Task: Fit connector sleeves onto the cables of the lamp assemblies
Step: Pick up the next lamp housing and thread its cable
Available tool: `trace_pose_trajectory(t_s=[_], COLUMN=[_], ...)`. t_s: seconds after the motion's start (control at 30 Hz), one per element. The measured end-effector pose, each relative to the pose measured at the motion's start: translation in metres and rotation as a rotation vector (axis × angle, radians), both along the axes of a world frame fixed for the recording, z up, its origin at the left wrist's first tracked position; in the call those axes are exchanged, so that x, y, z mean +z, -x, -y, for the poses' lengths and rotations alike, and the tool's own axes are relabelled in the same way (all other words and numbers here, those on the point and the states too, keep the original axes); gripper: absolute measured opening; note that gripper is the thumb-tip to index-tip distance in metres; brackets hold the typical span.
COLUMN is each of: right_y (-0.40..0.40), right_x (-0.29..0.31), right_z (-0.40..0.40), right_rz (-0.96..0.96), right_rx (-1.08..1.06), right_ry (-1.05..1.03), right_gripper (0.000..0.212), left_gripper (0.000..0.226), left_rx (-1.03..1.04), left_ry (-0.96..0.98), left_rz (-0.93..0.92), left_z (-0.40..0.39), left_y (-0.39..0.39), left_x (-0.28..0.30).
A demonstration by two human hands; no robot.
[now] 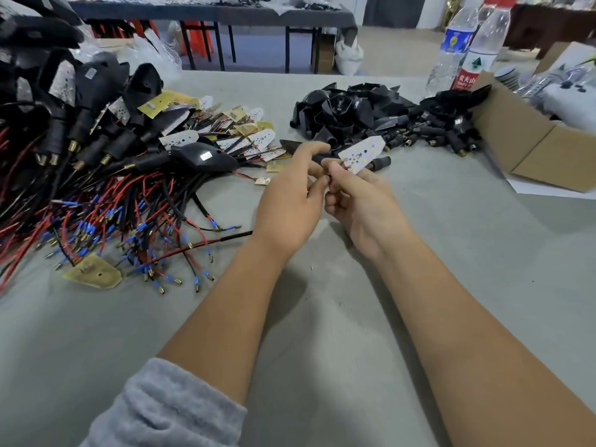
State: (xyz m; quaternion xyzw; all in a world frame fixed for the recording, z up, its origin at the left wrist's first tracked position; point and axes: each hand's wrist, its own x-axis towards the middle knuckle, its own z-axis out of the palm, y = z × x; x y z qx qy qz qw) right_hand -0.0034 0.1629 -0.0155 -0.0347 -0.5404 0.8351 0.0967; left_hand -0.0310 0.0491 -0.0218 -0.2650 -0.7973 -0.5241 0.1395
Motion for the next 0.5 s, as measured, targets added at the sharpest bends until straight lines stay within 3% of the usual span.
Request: trace_pose_trajectory(t_s=[0.1, 0.23, 0.37, 0.43, 0.5], right_y=[0.005, 0.004, -0.008, -0.010, -0.008], right_x=[0.000, 0.005, 0.006, 0.005, 0.006], right_z=[-0.005, -0.034, -0.068, -0.071, -0.064], right_rz=[0.014, -0.021, -0.094, -0.111, -0.072], right_rx=[-0.129, -0.366, -0.485, -0.430, -0.311], right_ry=[0.100, 0.495, 0.847, 0.858, 0.708], right_gripper=[0.017, 0.019, 0.017, 0.014, 0.004], left_gripper=[0.028, 0.021, 0.025, 0.025, 0.022], left_rx=[0.037, 0.156, 0.281, 0.287, 0.247], left_ry=[0.116, 0.387, 0.403, 0.396, 0.377], left_rz=[0.013, -0.056, -0.057, -0.032, -0.011], left_z=[0.002, 0.009, 0.014, 0.015, 0.015], left_y=[-0.003, -0.002, 0.003, 0.005, 0.005], left_x=[0.002, 0.003, 0.003, 0.001, 0.000])
